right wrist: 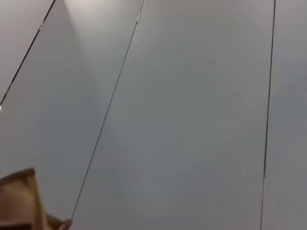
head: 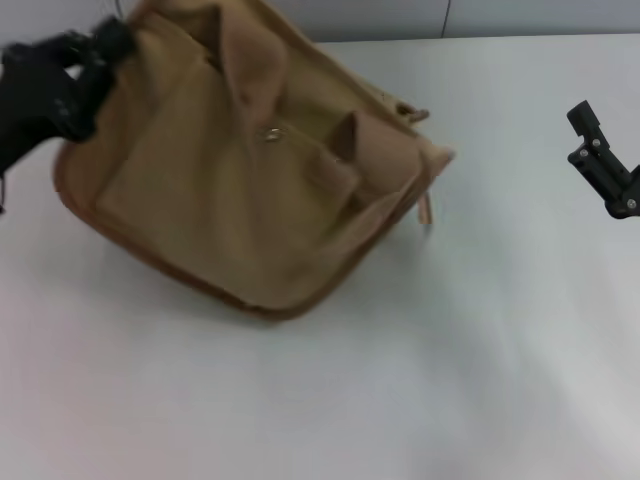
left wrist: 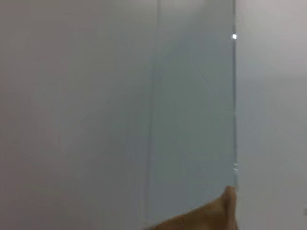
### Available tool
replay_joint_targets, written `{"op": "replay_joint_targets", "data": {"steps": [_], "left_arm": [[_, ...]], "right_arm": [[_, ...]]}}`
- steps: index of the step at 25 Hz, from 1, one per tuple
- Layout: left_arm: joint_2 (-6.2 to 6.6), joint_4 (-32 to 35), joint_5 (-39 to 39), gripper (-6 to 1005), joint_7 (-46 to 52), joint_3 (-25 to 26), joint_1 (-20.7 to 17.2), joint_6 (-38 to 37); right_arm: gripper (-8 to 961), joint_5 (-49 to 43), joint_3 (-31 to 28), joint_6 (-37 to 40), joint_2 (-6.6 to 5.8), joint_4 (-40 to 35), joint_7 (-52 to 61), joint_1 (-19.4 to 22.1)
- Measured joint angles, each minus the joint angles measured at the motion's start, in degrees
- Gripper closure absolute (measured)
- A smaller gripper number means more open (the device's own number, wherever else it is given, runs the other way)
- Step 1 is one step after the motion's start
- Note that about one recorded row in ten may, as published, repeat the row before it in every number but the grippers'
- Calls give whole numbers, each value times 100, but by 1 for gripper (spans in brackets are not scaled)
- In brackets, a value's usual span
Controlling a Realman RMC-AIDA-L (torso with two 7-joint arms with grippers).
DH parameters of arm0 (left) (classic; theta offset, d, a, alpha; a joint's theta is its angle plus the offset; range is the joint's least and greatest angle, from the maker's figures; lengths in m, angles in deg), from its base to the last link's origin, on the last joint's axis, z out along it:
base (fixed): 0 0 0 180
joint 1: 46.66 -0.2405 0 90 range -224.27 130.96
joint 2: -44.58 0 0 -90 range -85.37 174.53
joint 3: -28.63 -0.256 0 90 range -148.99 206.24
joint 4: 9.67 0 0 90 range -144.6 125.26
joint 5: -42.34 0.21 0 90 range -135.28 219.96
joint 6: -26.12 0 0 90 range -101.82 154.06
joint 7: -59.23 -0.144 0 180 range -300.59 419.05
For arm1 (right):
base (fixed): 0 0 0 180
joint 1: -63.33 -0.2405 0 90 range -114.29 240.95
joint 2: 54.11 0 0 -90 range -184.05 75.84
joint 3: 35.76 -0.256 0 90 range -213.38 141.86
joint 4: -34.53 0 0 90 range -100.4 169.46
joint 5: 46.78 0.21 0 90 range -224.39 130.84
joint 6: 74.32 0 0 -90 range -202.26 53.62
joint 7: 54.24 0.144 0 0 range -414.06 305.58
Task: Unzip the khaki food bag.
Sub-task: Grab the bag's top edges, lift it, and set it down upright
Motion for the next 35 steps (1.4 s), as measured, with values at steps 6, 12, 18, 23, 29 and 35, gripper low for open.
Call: {"op": "replay_joint_targets", "data": {"steps": [6, 12, 18, 23, 29, 35], "left_arm": [[64, 306, 9, 944, 293, 132, 22, -8], [-229, 441, 66, 945, 250, -266, 28, -171], [-444, 352, 58, 945, 44, -1221, 79, -176], [-483, -229, 4, 945, -248, -1668, 378, -94], [-491, -557, -8, 945, -343, -1724, 560, -52], [-492, -570, -68, 945, -342, -1728, 564, 32]], "right_arm": [[107, 0, -4, -11, 1, 56, 6, -60], [107, 0, -4, -128, 9, 109, 6, -112], [108, 0, -4, -456, 9, 98, -204, -209], [108, -4, -18, -1229, 13, 187, -1285, -391], [108, -52, 36, -2007, 24, 945, -3322, -583], [108, -155, 64, -2144, 26, 1150, -3613, -599]]}}
